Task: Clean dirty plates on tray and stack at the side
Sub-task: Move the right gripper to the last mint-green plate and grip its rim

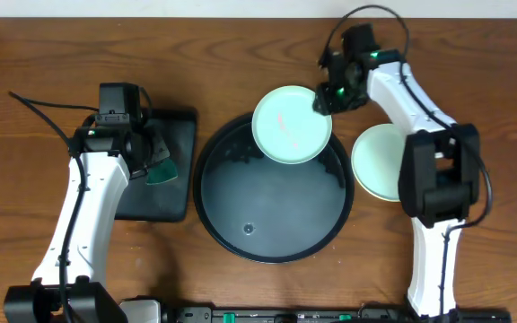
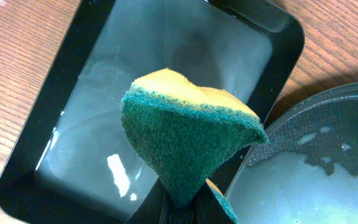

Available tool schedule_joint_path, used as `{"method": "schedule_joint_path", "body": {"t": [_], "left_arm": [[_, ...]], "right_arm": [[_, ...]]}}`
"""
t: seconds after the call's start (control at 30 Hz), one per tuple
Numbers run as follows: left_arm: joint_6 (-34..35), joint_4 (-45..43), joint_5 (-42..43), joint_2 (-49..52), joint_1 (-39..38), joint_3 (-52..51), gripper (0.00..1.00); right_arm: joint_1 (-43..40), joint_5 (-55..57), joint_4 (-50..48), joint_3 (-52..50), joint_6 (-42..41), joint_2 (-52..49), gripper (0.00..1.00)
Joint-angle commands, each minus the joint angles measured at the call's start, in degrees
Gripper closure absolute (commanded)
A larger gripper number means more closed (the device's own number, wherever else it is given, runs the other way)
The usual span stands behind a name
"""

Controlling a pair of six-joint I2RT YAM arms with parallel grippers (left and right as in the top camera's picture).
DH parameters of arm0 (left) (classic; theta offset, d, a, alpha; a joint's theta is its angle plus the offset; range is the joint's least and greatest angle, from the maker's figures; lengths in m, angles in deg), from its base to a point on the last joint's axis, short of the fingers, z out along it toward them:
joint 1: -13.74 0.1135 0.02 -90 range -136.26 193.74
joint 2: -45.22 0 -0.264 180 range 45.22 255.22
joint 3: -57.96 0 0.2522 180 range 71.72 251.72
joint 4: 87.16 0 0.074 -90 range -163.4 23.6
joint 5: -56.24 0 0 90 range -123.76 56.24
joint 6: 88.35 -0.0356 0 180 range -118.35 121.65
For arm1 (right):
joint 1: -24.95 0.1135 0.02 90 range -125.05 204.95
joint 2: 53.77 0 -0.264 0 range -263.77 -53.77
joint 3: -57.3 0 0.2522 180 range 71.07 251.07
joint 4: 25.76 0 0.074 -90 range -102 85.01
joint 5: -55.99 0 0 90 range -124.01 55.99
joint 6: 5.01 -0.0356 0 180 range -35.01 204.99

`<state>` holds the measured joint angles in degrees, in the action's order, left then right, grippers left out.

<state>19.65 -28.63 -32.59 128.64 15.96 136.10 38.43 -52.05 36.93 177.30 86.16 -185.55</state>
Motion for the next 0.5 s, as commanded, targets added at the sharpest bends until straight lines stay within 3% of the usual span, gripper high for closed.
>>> {"method": "schedule_joint_path", "body": {"t": [0.0,0.1,0.17,0.47], "left_arm": [[0.3,0.0,-0.1,-0.2,0.2,0.6,0.93],[0.3,0.0,-0.1,-0.2,0.2,0.6,0.93],[0.3,0.0,-0.1,-0.2,0.2,0.6,0.93],[0.3,0.0,-0.1,-0.2,0.2,0.6,0.93]], "right_arm": [[1.6,-1.1,0.6,1.5,0.7,-0.5,0.76],[1.8,-1.0,0.8,1.6,0.6,-0.2,0.94],[1.8,-1.1,1.0,1.6,0.6,0.1,0.98],[2.6,-1.1,7.1,2.6,-3.4,5.3,0.99]]}}
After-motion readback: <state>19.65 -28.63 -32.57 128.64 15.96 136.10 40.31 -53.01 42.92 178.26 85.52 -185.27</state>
